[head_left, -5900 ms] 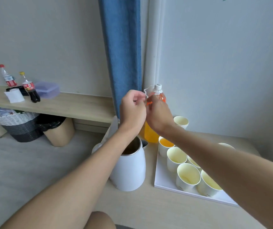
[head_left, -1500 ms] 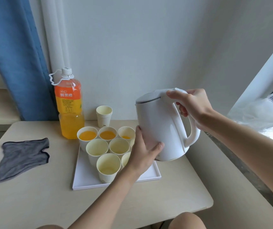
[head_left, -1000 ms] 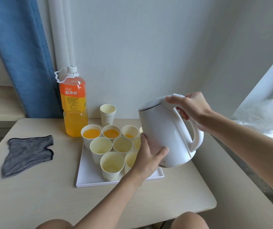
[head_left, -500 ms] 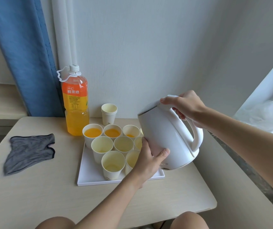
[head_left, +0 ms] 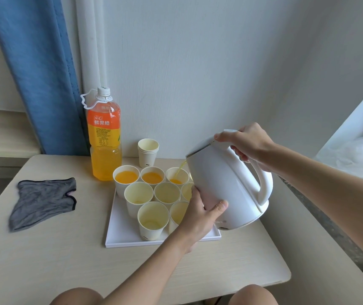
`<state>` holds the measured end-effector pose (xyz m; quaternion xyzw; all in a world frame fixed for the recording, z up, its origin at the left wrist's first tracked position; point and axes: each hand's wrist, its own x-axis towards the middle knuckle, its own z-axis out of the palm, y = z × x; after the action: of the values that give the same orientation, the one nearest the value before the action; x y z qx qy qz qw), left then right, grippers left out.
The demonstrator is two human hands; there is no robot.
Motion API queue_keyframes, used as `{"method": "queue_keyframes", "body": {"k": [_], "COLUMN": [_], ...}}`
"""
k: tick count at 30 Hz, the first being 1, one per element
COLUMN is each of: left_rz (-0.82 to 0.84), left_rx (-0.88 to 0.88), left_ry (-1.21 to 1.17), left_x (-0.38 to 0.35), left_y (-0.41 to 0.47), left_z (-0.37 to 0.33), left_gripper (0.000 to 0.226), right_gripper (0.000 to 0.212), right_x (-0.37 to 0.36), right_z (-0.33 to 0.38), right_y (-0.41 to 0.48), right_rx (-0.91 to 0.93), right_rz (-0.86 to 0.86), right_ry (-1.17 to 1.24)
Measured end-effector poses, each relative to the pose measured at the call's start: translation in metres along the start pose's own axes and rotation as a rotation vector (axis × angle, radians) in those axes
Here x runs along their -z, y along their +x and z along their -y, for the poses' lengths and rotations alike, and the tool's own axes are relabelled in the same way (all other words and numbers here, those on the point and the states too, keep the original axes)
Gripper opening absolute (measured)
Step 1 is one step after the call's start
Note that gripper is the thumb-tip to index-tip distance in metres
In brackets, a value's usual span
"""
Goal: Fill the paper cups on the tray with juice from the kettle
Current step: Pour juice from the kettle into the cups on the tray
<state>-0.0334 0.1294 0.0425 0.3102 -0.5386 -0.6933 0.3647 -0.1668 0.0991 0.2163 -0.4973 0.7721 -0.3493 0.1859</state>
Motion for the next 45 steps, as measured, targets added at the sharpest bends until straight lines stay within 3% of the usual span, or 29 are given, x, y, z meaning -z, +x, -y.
{"method": "queue_keyframes", "body": {"k": [45], "left_rz": [0.01], "left_rx": [-0.003], "left_ry": [0.009], "left_x": [0.0027], "left_y": [-0.0027], "left_z": [-0.0051], "left_gripper": [0.052], "right_gripper": [0.045], "right_x": [-0.0017], "right_z": [0.0037], "right_y": [0.0], "right_rx": [-0.008], "right_rz": [0.025], "right_ry": [-0.007]}}
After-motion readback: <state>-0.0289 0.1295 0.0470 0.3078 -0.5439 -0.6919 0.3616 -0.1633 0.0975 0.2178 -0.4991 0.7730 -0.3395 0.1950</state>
